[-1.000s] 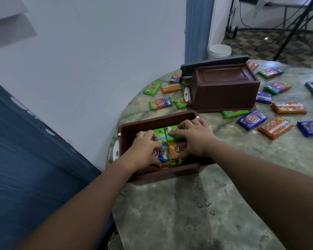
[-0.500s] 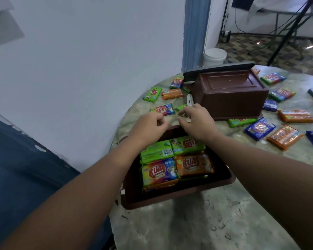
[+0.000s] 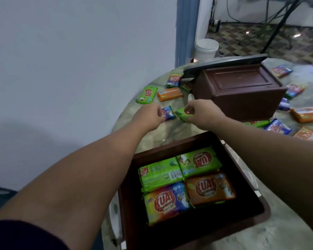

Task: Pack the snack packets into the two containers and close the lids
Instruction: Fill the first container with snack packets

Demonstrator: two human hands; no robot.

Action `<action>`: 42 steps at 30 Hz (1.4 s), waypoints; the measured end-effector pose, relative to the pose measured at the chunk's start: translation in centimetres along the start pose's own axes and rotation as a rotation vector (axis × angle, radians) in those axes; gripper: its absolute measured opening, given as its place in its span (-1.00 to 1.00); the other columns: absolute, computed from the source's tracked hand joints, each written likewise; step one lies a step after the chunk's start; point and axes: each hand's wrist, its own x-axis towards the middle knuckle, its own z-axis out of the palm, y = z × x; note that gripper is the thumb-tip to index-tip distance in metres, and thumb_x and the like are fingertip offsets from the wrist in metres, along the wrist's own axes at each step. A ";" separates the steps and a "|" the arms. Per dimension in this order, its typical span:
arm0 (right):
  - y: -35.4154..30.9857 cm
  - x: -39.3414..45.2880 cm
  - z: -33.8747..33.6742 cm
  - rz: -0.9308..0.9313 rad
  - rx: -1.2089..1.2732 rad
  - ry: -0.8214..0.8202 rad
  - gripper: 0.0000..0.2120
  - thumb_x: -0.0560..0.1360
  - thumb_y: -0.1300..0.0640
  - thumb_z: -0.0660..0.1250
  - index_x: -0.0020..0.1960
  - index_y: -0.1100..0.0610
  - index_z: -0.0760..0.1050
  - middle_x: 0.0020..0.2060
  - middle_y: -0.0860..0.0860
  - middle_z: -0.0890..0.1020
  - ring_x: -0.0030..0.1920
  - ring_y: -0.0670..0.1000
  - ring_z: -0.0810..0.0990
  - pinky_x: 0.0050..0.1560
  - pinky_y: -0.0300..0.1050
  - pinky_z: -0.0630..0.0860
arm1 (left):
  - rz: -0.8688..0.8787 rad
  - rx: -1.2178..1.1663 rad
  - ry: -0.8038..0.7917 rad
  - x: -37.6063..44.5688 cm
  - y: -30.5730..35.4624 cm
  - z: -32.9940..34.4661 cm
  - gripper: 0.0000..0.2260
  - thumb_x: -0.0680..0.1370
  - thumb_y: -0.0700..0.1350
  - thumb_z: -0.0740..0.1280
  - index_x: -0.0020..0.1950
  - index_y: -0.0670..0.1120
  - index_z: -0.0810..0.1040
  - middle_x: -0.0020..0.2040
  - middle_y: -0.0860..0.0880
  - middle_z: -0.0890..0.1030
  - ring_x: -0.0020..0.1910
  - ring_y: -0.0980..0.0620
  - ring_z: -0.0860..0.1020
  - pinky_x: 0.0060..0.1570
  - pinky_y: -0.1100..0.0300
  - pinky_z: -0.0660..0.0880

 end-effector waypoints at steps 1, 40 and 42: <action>0.2 0.4 0.0 0.001 -0.020 -0.011 -0.71 0.51 0.04 0.47 0.21 0.02 0.60 -0.02 -0.04 0.62 -0.06 0.01 0.56 -0.07 -0.14 0.47 | 0.009 0.022 -0.012 0.7 -0.3 0.4 -0.84 0.53 0.03 0.45 -0.02 -0.01 0.57 -0.01 -0.01 0.63 -0.02 -0.04 0.58 0.03 -0.02 0.57; -2.4 5.5 4.3 -0.313 -0.928 -0.321 -0.67 0.52 0.25 0.34 0.27 0.05 0.54 0.27 0.05 0.53 0.30 0.15 0.46 0.42 0.27 0.21 | -0.116 -0.107 -0.132 0.6 -5.2 0.6 -0.22 0.37 0.08 0.56 0.39 -0.05 0.15 -0.01 -0.01 0.55 -0.15 0.10 0.52 -0.37 0.22 0.34; -2.8 5.6 4.5 -0.385 -0.848 -0.333 -0.63 0.53 0.14 0.37 0.33 -0.02 0.52 0.30 0.04 0.52 0.29 0.14 0.48 0.30 0.15 0.34 | -0.119 -0.113 -0.145 0.4 -5.3 0.8 -0.28 0.36 0.07 0.57 0.31 -0.02 0.17 -0.01 -0.02 0.54 -0.14 0.08 0.53 -0.37 0.21 0.36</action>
